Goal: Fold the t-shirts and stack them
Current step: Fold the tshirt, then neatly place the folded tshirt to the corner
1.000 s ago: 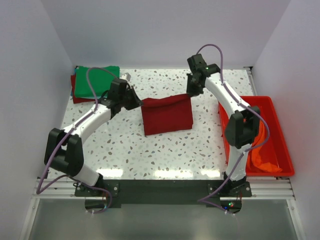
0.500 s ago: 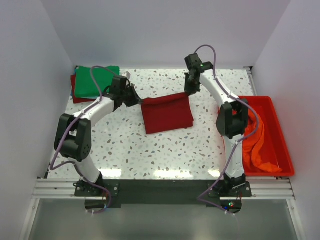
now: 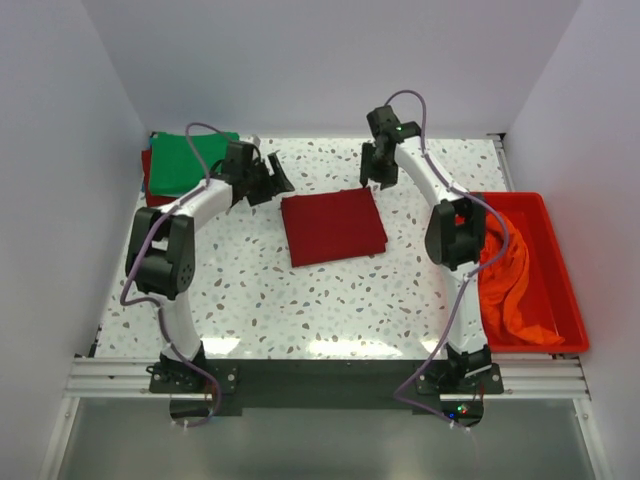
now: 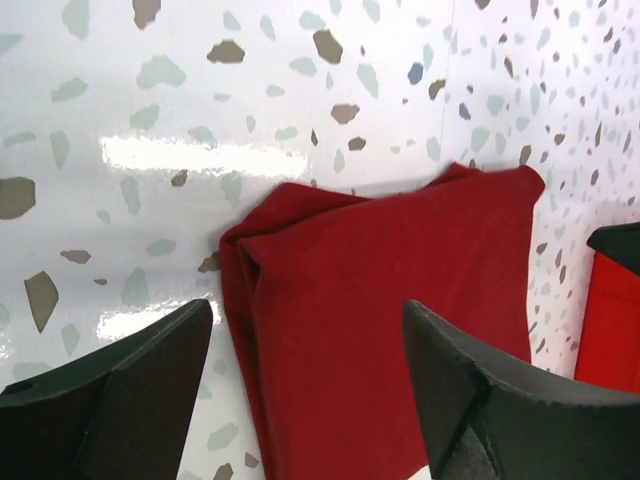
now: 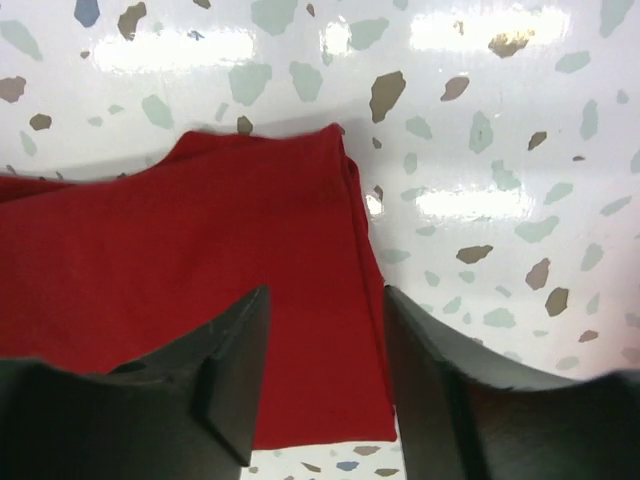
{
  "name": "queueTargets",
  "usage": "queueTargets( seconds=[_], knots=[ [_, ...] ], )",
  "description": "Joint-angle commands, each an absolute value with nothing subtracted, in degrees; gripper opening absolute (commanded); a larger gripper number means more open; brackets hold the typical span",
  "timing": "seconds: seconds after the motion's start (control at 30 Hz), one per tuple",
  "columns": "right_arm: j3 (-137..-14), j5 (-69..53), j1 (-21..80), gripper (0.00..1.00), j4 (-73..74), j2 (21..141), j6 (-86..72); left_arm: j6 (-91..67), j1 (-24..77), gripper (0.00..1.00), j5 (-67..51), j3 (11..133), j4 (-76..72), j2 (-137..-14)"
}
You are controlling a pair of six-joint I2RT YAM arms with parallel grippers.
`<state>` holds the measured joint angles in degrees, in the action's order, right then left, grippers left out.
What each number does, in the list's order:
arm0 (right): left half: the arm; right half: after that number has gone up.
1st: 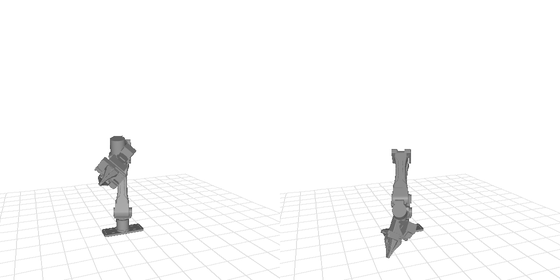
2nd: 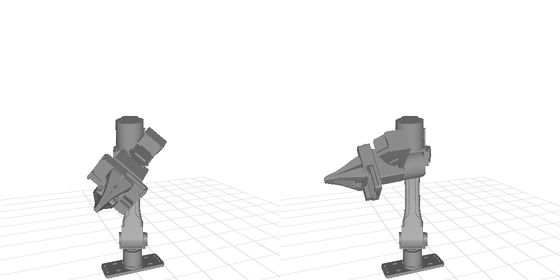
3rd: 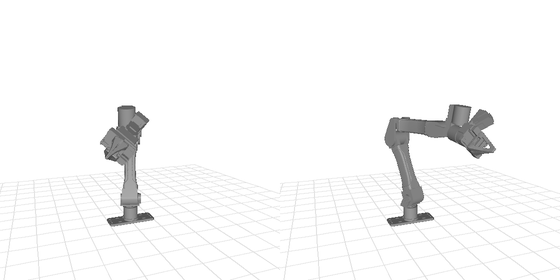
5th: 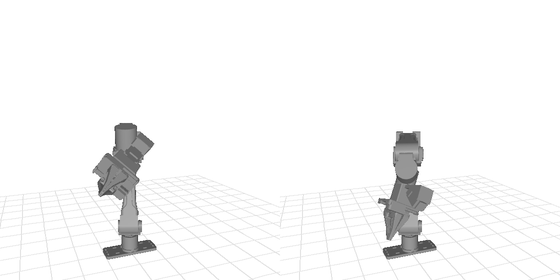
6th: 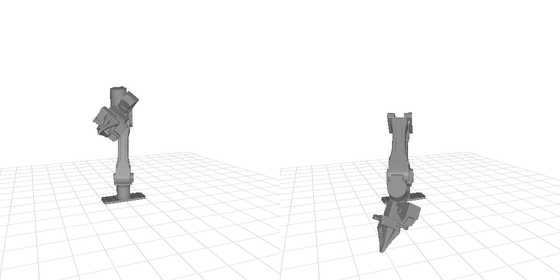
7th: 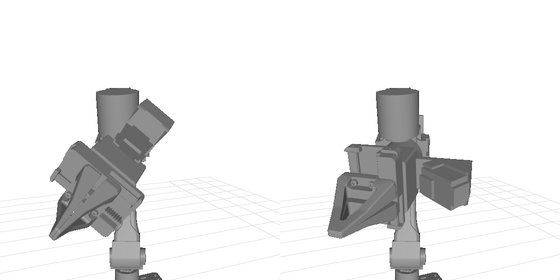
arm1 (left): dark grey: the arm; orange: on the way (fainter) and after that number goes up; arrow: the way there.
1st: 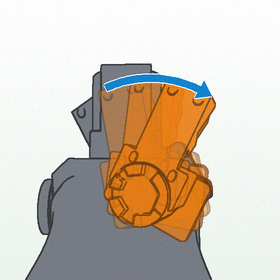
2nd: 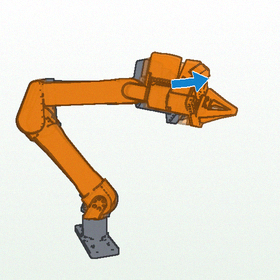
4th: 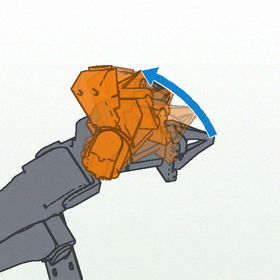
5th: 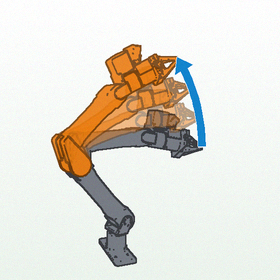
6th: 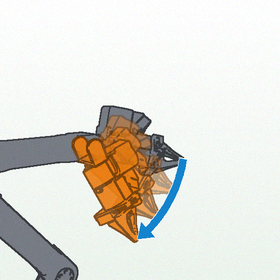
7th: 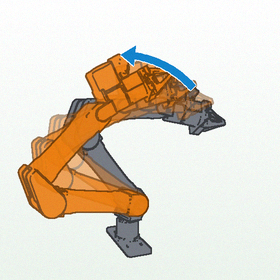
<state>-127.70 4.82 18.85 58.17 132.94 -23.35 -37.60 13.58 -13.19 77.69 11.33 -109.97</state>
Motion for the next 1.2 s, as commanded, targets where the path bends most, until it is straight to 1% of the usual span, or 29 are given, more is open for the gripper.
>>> queueTargets(
  seconds=[0.0, 0.1, 0.2, 0.27, 0.3, 0.37, 0.4, 0.43, 0.6, 0.7, 0.93, 1.07, 1.17],
  knots=[
    [-132.71, 4.13, 18.37, 0.59, 59.5, 132.54, -22.06, -34.98, 13.01, 0.82, -10.82, 82.18, 12.04, -108.81],
    [-132.02, 3.17, 18.37, 0.61, 58.36, 130.09, -21.97, -34.02, 13.01, 0.83, -9.76, 80.87, 12.04, -106.71],
    [-127.19, 1.24, 18.37, 0.61, 55.38, 125.26, -22.41, -33.4, 13.01, 0.82, -10.63, 77.02, 11.17, -104.33],
    [-122.36, 0.09, 18.46, 0.61, 52.57, 121.58, -22.85, -33.4, 13.01, 0.82, -11.33, 73.93, 9.41, -101.97],
    [-119.04, -2.52, 18.54, 0.6, 51.86, 120.42, -23.03, -33.57, 13.18, 0.8, -12.12, 70.52, 8.62, -101.0],
    [-114.2, -3.77, 19.07, 0.59, 50.02, 117.36, -23.29, -34.19, 13.1, 0.79, -13.53, 64.99, 5.38, -98.37],
    [-114.17, -4.3, 19.42, 0.59, 49.49, 116.55, -23.38, -34.19, 13.1, 0.79, -13.97, 63.39, 4.23, -97.48],
    [-110.86, -5.09, 19.68, 0.59, 48.35, 115.5, -23.38, -34.54, 13.1, 0.79, -14.5, 61.8, 2.74, -96.77],
    [-99.87, -8.17, 21.18, 0.59, 44.57, 111.89, -24.61, -34.37, 13.18, 0.81, -19.14, 54.16, -2.98, -93.87],
    [-96.25, -11.42, 21.53, 0.59, 41.58, 112.49, -25.58, -34.1, 13.18, 0.82, -21.96, 51.69, -6.41, -94.39],
    [-96.68, -15.2, 21.71, 0.58, 40.79, 117.41, -25.05, -35.77, 13.18, 0.82, -27.15, 48.08, -16.42, -98.34],
    [-96.59, -15.82, 21.62, 0.58, 40.61, 119.35, -24.87, -37.0, 13.1, 0.82, -31.89, 46.59, -21.7, -101.68],
    [-96.33, -15.73, 21.71, 0.58, 41.31, 120.84, -24.44, -37.53, 13.1, 0.82, -32.78, 46.58, -24.52, -103.97]
  ],
)
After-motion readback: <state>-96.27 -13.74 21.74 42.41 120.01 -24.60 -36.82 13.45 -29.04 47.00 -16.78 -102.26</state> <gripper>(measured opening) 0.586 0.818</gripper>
